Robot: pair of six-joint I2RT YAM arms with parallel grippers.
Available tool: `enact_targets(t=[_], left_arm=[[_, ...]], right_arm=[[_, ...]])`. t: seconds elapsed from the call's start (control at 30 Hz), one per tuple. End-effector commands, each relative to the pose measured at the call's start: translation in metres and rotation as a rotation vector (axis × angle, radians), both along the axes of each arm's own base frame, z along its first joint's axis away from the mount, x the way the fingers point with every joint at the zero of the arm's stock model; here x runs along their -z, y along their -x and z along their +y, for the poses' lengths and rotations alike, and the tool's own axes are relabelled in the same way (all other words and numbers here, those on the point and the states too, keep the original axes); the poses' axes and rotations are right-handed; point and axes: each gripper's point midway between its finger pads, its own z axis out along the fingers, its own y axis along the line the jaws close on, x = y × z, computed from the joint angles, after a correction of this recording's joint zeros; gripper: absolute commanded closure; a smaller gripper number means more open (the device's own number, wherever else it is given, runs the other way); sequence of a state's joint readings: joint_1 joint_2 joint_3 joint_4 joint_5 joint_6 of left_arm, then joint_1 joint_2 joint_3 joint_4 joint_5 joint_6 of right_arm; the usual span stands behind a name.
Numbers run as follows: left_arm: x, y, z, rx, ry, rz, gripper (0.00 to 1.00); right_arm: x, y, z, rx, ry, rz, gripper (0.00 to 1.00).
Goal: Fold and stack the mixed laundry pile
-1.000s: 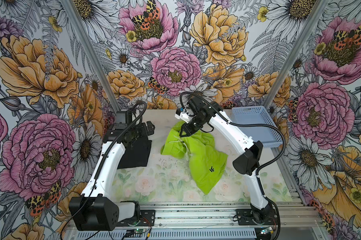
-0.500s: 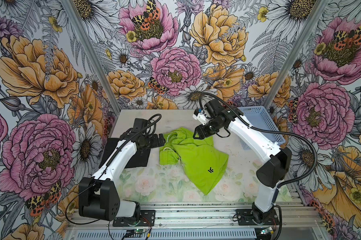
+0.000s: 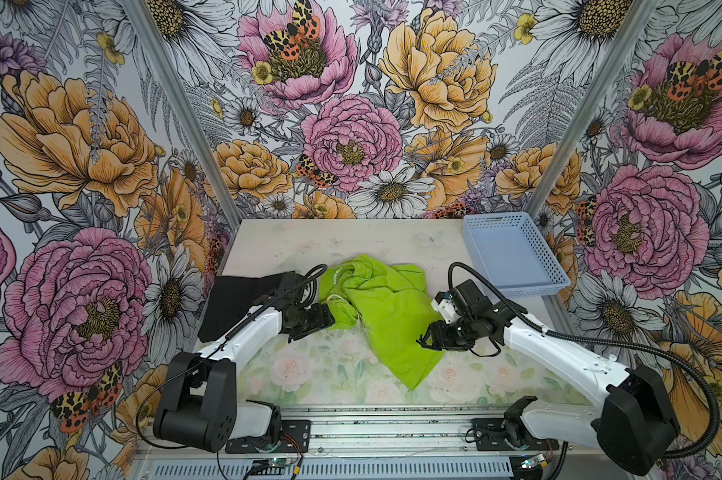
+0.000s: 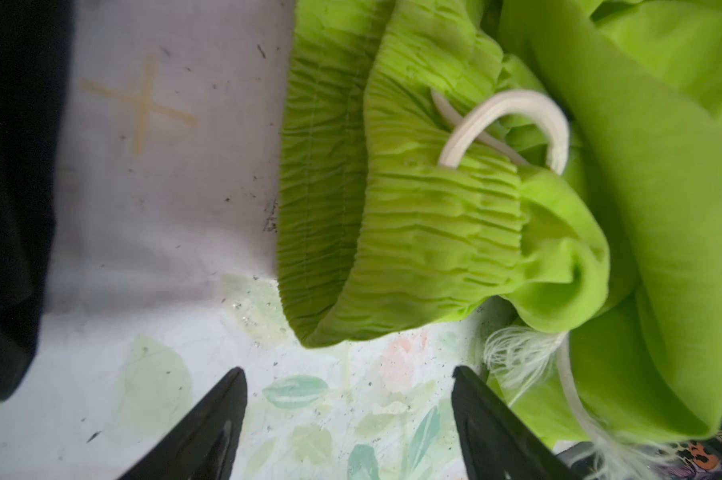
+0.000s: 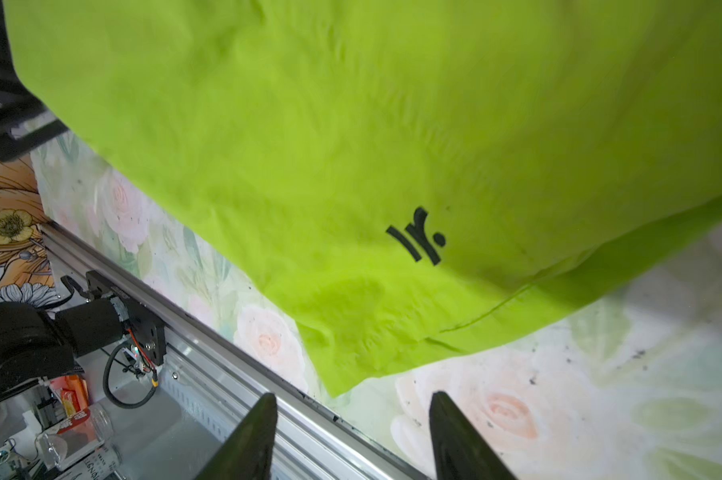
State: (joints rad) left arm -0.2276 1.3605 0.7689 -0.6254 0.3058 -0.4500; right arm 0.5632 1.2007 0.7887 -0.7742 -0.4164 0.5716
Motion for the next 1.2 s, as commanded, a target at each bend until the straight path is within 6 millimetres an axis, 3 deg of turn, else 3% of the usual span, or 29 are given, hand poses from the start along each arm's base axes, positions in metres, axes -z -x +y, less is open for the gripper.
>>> enact_targets(t=[0.0,0.23,0.57,0.63,0.7,0.83,0.9,1.17], left_arm=[[0.002,-0.014,-0.015,0.024,0.065,-0.051,0.22],[0.014,-0.019,-0.028,0.073,0.079,-0.029,0.31],[0.017,-0.013,-0.031,0.085,0.098,-0.018,0.61],[0.015,-0.012,-0.031,0.084,0.102,-0.021,0.67],[0.013,-0.012,-0.031,0.082,0.11,-0.025,0.77],[0.0,-0.011,-0.031,0.079,0.122,-0.039,0.9],[-0.013,-0.011,-0.029,0.086,0.127,-0.061,0.92],[-0.075,-0.001,-0.024,0.145,0.131,-0.113,0.93]], right_arm=[[0.009,0.013,0.01,0.058,-0.04,0.009,0.39],[0.035,0.029,0.026,0.062,-0.048,0.053,0.39],[0.067,0.042,0.061,-0.004,-0.024,0.11,0.43],[0.073,0.044,0.061,-0.009,-0.007,0.119,0.46],[0.071,0.041,0.061,0.0,-0.006,0.105,0.6],[0.049,0.03,0.056,0.046,-0.047,0.06,0.98],[0.032,0.025,0.049,0.061,-0.063,0.035,1.0],[-0.065,-0.03,-0.024,0.201,-0.1,-0.108,1.0]])
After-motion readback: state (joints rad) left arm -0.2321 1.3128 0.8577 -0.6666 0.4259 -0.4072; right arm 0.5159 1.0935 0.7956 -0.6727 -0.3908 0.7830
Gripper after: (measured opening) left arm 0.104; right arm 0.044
